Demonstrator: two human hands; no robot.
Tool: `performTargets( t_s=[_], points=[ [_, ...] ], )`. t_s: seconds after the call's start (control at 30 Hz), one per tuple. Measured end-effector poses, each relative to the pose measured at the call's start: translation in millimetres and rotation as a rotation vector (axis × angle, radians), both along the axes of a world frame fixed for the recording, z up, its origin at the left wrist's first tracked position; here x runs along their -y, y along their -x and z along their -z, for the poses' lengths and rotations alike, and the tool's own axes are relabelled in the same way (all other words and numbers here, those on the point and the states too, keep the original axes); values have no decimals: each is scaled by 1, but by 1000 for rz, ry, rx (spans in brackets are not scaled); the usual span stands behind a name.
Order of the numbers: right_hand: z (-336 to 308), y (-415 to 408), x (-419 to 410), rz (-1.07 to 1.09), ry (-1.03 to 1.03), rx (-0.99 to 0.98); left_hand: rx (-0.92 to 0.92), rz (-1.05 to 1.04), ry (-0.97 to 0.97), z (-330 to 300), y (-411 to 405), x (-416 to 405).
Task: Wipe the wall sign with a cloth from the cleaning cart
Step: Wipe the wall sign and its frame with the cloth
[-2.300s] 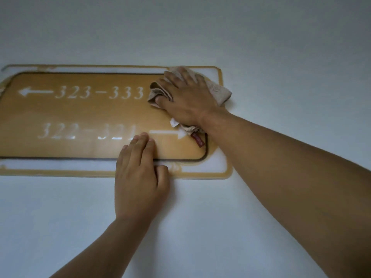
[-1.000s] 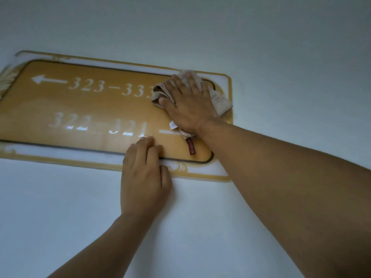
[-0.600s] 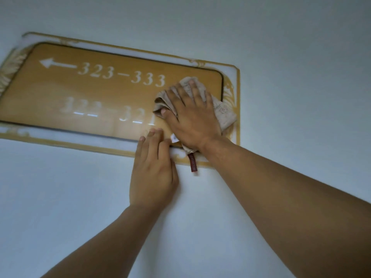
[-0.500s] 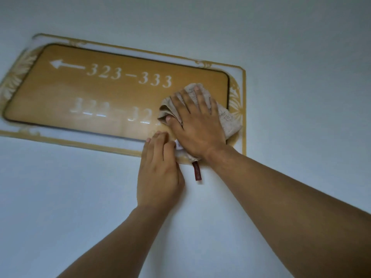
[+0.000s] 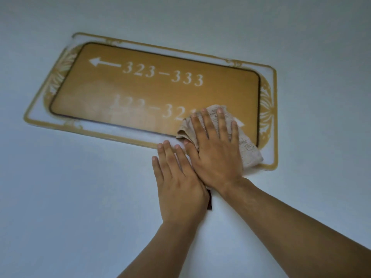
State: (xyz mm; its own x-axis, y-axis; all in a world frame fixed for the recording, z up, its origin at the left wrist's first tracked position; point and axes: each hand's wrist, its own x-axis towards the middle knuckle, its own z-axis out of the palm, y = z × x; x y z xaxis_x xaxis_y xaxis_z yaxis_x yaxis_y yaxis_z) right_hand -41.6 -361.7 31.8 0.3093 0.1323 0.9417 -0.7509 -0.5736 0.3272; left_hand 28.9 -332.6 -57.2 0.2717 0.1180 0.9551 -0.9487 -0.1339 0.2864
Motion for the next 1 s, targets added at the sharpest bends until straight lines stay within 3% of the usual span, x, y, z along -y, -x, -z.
performTargets(
  t_s=[0.2,0.5,1.0],
  points=[
    [-5,0,-1,48,-16,-46,123,-8,-48,32,-11,-1],
    [-28,8,3,6,11,-184,128,-14,-54,35,-15,2],
    [-40,3,2,-6,3,-139,143,-5,-33,34,-13,-3]
  ],
)
